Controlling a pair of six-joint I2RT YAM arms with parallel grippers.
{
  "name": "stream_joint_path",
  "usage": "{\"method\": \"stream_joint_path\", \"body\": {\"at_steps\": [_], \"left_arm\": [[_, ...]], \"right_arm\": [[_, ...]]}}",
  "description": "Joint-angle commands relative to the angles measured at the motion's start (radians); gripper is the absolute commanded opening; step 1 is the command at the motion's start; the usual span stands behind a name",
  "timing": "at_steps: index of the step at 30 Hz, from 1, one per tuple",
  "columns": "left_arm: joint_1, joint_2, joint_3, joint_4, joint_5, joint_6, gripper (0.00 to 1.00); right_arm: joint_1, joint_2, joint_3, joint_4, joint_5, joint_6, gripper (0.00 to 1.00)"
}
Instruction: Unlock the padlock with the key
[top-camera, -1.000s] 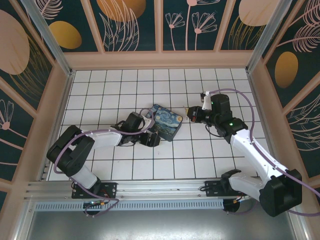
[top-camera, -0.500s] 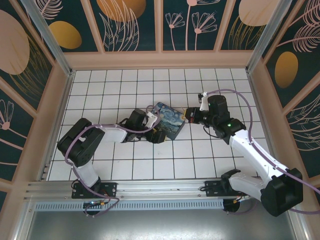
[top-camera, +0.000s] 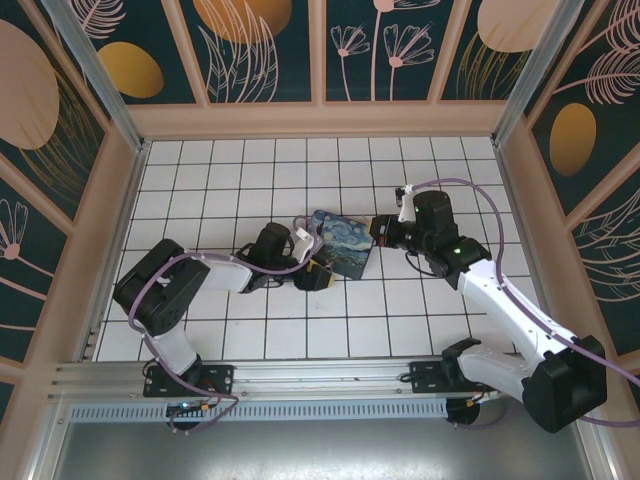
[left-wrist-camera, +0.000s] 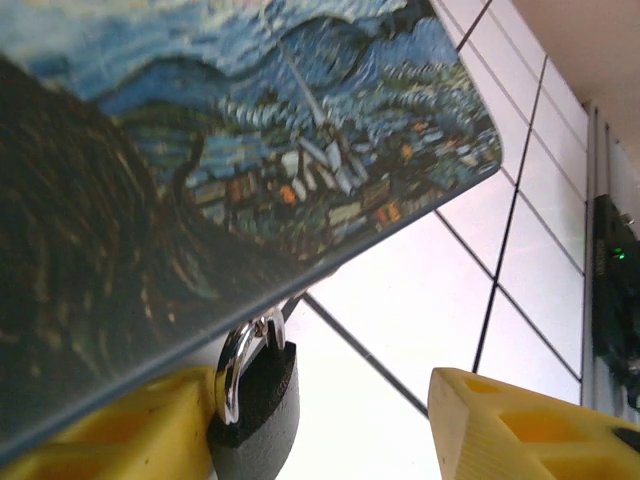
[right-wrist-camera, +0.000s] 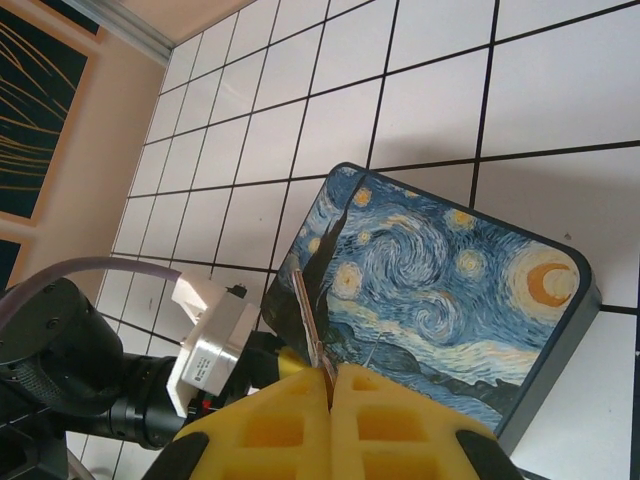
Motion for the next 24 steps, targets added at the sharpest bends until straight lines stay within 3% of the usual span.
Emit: {"method": "stream_joint_path", "body": {"at_steps": [1,4,8,15,24], "left_arm": [[-0.005,-0.015,0.002,0.060,0.037,-0.027,0.55],[-0.004,0.016,0.012,0.071,0.041,-0.039,0.50],[-0.005,0.053,0.018,0.077,0.028,-0.047,0.54],[-0.006,0.100,0.032,0.084,0.033,-0.048,0.51],[-0.006,0.112,0.053,0.109,0.056,-0.071,0.33]], "right_arm": [[0.011,-0.006,-0.012,0.007,0.021,0.010,0.00],[0.011,-0.008,-0.011,0.003,0.023,0.007,0.00],[0.011,-0.015,-0.011,-0.002,0.026,0.003,0.00],[0.011,-0.020,-0.015,0.001,0.029,0.004,0.00],[0.012,-0.033,-0.027,-0.008,0.031,0.005,0.00]]}}
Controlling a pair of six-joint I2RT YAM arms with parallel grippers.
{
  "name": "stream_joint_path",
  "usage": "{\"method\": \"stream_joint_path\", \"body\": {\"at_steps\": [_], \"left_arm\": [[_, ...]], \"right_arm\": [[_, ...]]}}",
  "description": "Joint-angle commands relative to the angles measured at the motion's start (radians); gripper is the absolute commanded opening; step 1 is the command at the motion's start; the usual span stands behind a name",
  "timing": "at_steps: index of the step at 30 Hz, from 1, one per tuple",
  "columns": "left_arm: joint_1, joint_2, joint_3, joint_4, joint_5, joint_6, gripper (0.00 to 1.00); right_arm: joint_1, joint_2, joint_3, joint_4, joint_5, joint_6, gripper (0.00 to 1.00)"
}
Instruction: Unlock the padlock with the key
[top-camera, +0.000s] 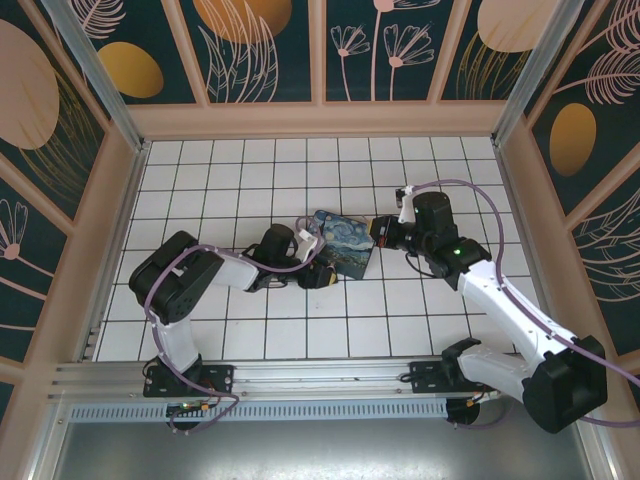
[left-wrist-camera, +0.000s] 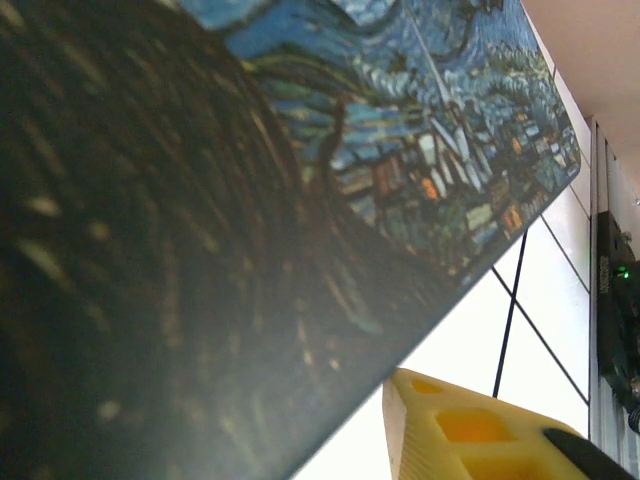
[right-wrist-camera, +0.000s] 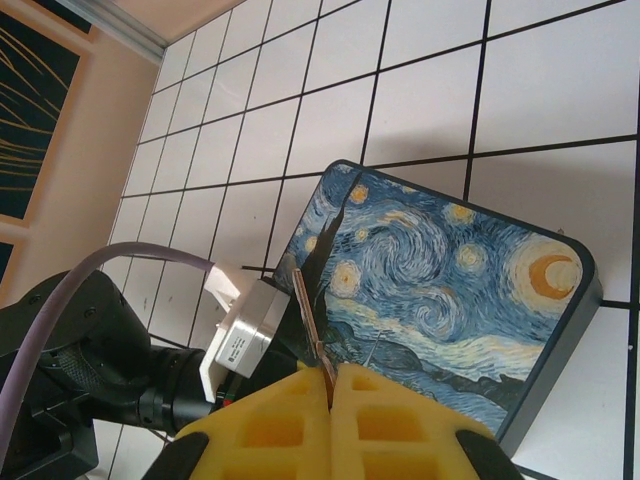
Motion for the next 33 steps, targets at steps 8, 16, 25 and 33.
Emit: {"method": "stream_joint_path", "body": {"at_steps": [8,16,25,33], "left_arm": [[-0.005,0.009,0.021,0.076,0.048,-0.044,0.26],[-0.005,0.034,-0.006,0.193,0.059,-0.139,0.25],[-0.019,0.087,0.016,0.166,0.018,-0.132,0.36],[-0.052,0.122,0.050,0.184,0.006,-0.137,0.41]], "right_arm": [[0.009,-0.048,-0.024,-0.029,0.025,-0.002,0.00],[0.009,-0.054,-0.024,-0.038,0.027,-0.005,0.00],[0.008,-0.060,-0.029,-0.036,0.030,-0.005,0.00],[0.008,-0.054,-0.027,-0.028,0.028,-0.003,0.00]]}}
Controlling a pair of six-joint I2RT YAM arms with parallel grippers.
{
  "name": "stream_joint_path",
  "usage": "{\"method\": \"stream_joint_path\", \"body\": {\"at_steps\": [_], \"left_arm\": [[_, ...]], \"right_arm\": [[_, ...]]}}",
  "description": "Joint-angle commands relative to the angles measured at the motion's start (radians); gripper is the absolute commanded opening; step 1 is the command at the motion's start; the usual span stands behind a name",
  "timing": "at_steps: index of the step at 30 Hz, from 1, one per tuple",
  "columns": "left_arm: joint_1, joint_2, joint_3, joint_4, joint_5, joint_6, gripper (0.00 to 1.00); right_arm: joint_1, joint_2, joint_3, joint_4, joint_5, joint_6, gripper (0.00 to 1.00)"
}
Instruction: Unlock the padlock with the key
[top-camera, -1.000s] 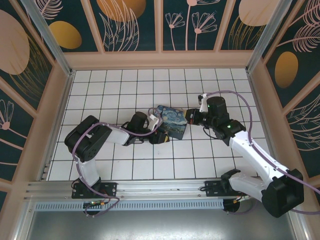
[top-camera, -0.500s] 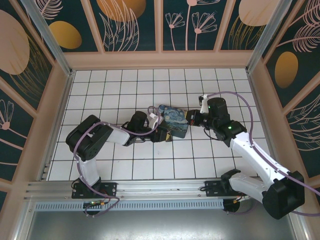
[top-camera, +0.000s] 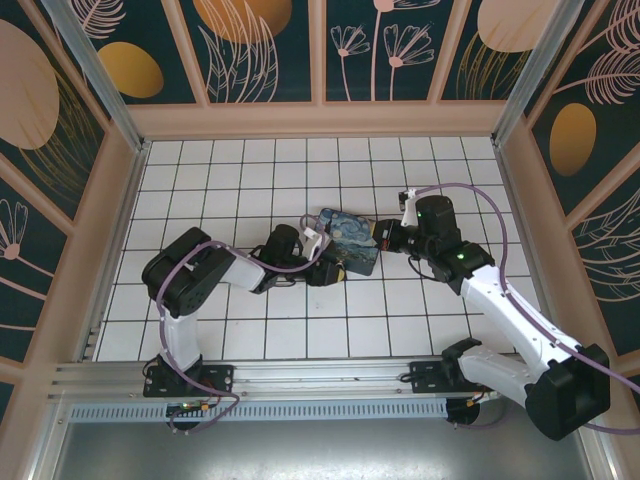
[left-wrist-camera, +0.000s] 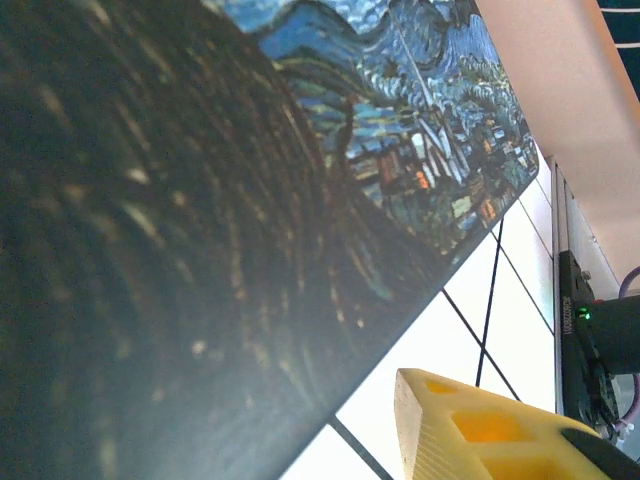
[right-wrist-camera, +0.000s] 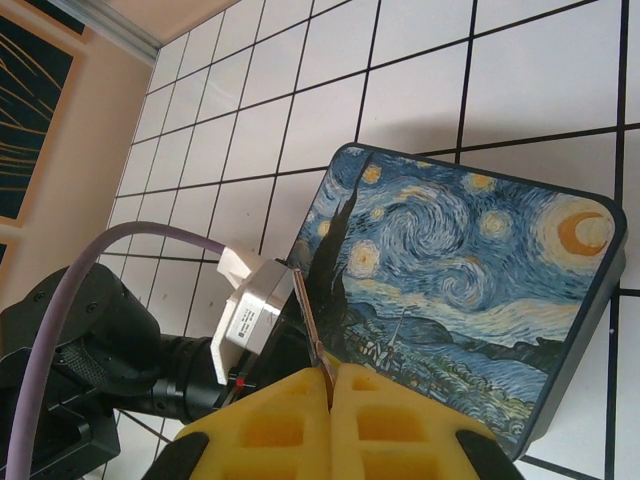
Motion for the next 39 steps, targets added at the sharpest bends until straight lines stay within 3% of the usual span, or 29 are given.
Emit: {"method": "stream_joint_path", "body": {"at_steps": [1,14,19,22,32,39], "left_arm": [[-0.024,0.048,0.033,0.016,-0.008,-0.006,0.41],[-0.039,0.054,0.012,0.172,-0.011,-0.121,0.18],[-0.039,-0.002,-0.013,0.194,-0.022,-0.180,0.14],[-0.038,-0.034,-0.017,0.170,-0.064,-0.219,0.00],[-0.027,-0.111,0.017,0.191,-0.040,-0.405,0.00],[0.018,-0.212,0.098,0.036,-0.030,-0.486,0.00]], "right_arm": [[0.008,-0.015,-0.011,-0.003,0.012,-0.003,0.00],[0.006,-0.033,-0.017,-0.018,0.024,-0.004,0.00],[-0.005,-0.044,-0.013,-0.037,0.023,-0.006,0.00],[-0.006,-0.056,-0.005,-0.054,0.021,-0.007,0.00],[-0.007,-0.126,-0.017,-0.133,-0.064,-0.001,0.00],[0.005,-0.194,-0.085,-0.079,-0.226,0.045,0.00]]}}
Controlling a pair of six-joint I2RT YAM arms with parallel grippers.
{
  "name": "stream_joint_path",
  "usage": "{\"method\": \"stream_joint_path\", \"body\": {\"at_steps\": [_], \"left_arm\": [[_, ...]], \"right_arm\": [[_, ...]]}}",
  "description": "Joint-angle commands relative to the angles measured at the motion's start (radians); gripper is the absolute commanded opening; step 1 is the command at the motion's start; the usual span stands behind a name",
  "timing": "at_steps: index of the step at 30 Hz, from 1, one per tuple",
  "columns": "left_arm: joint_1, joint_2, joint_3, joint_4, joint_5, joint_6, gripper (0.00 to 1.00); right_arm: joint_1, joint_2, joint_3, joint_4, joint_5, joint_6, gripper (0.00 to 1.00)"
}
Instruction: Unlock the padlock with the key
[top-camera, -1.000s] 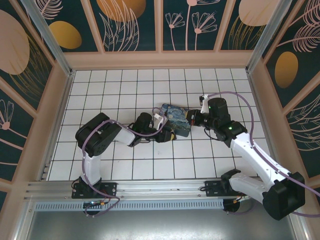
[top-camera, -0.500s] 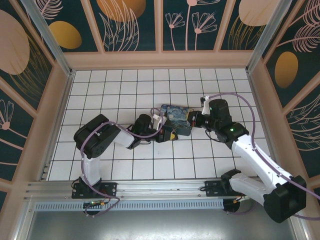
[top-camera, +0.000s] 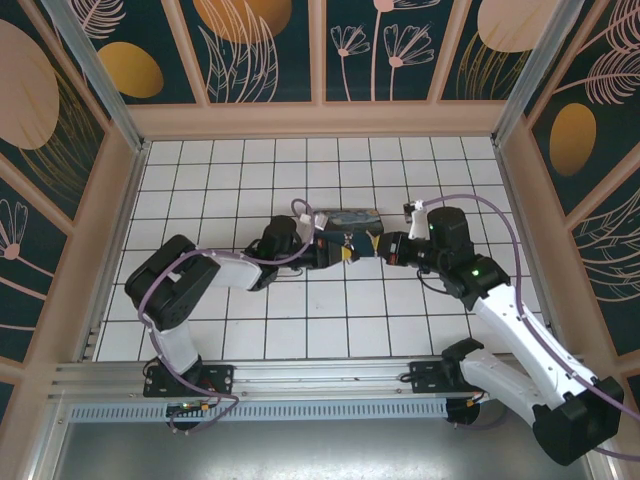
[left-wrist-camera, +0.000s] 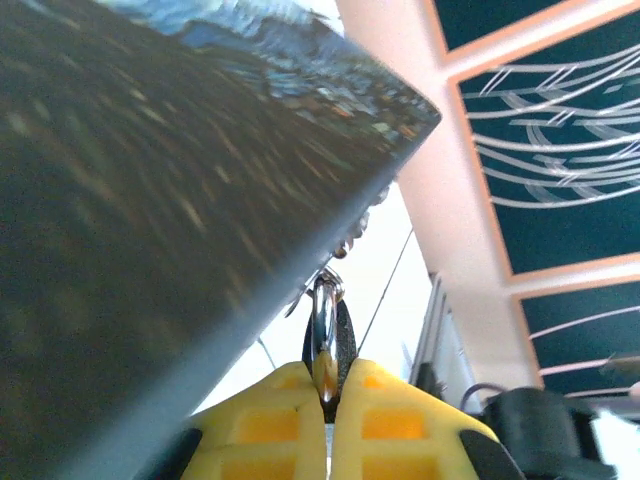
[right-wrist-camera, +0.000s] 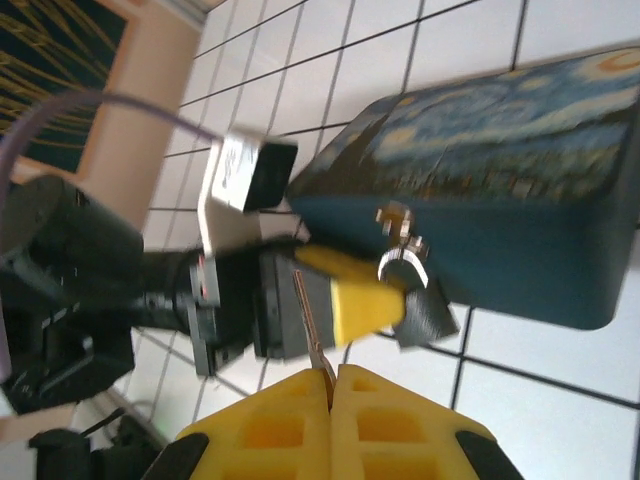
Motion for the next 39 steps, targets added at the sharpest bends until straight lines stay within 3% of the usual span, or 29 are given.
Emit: {"method": "stream_joint_path", "body": {"at_steps": [1,10,17,28,39], "left_arm": [[0.025,-0.067,0.080,-0.063,0.018,-0.053,0.00],[0.062,-0.176,0.098,-0.123,0.041,-0.050,0.00],[0.063,-0.206,0.068,-0.077,0.041,-0.141,0.00],[0.075,-0.258,0.074,-0.112,0.015,-0.193,0.00],[0.083,-0.302,0.041,-0.074,0.007,-0.214,0.00]], "right_arm": [[0.012,-0.035,-0.044,0.031,-0.109,0.036,0.00],[0.027,-0.056,-0.171,0.221,-0.207,0.092,0.00],[0.020,-0.016,-0.231,0.400,-0.228,0.149,0.00],[0.000,0.017,-0.304,0.625,-0.177,0.296,0.00],[-0.006,0.111,-0.311,0.791,-0.216,0.390,0.00]]}}
